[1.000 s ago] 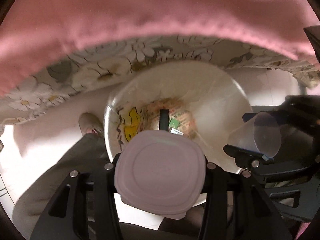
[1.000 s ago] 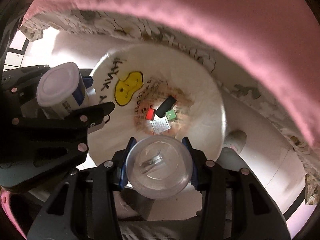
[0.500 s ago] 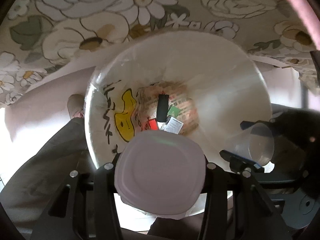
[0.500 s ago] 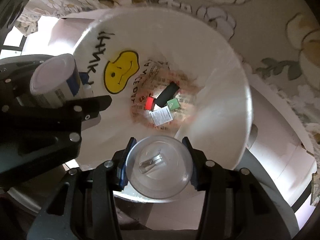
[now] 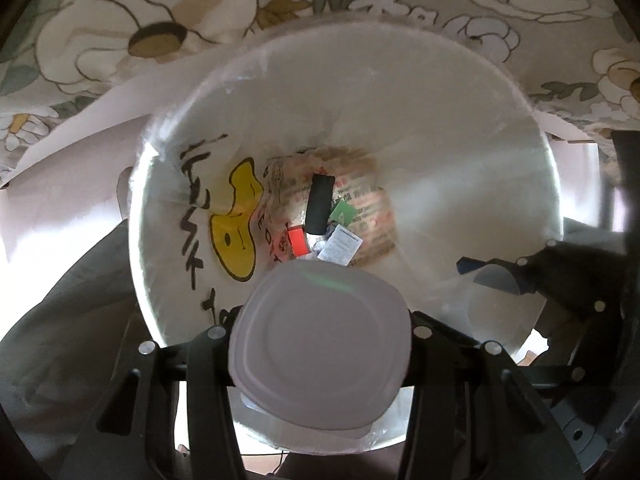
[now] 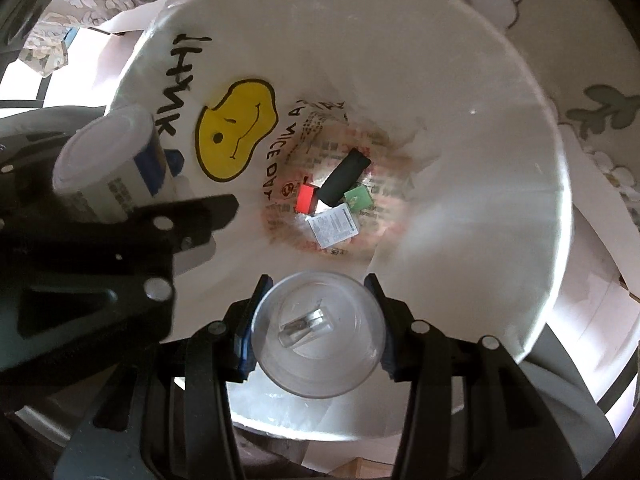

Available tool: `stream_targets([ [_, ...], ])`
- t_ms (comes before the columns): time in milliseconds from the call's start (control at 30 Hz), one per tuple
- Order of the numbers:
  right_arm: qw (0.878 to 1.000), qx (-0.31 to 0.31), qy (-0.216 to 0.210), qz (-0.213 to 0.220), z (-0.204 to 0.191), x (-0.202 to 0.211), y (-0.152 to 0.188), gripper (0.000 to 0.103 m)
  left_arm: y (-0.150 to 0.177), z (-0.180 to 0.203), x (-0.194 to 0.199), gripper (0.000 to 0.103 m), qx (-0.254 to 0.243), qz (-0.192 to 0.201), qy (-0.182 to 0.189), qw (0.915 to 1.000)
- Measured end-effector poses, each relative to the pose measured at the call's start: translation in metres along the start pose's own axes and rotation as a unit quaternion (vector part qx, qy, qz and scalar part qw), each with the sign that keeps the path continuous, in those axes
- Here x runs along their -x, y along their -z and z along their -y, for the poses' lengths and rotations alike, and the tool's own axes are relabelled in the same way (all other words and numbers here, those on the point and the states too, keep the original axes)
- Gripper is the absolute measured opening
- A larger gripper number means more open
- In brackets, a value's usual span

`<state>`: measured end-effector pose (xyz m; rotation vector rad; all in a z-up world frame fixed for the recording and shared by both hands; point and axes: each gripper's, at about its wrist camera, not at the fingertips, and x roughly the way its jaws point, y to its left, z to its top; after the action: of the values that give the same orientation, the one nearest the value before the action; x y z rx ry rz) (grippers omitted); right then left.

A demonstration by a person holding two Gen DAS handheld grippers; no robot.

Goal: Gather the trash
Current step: 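Open both tools to drop the two cups into the bin, then move both open tools back over the bed toward the brick and carton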

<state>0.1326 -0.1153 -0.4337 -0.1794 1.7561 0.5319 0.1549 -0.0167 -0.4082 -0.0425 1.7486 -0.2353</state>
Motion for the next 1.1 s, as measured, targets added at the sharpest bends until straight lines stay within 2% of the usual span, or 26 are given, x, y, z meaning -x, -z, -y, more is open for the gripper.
stream_targets([
  [200, 1.000, -0.001, 0.005, -0.006, -0.002, -0.012, -0.003, 0.049, -0.002, 0.003, -0.009, 0.050, -0.002, -0.012, -0.002, 0.9999],
  [267, 1.000, -0.004, 0.006, -0.005, -0.002, -0.013, -0.005, 0.053, -0.003, 0.002, -0.012, 0.062, 0.001, -0.016, -0.004, 0.9999],
  [300, 1.000, -0.005, 0.008, -0.002, -0.001, -0.013, -0.005, 0.056, -0.003, 0.001, -0.013, 0.064, 0.005, -0.016, -0.004, 0.9999],
  [767, 1.000, -0.005, 0.003, 0.014, -0.001, -0.007, 0.000, 0.057, -0.001, -0.001, -0.012, 0.064, 0.009, -0.013, -0.004, 0.9999],
  [1100, 0.999, 0.001, 0.015, 0.047, -0.004, 0.017, 0.013, 0.057, 0.017, 0.000, 0.011, 0.064, 0.003, 0.013, -0.010, 0.9999],
])
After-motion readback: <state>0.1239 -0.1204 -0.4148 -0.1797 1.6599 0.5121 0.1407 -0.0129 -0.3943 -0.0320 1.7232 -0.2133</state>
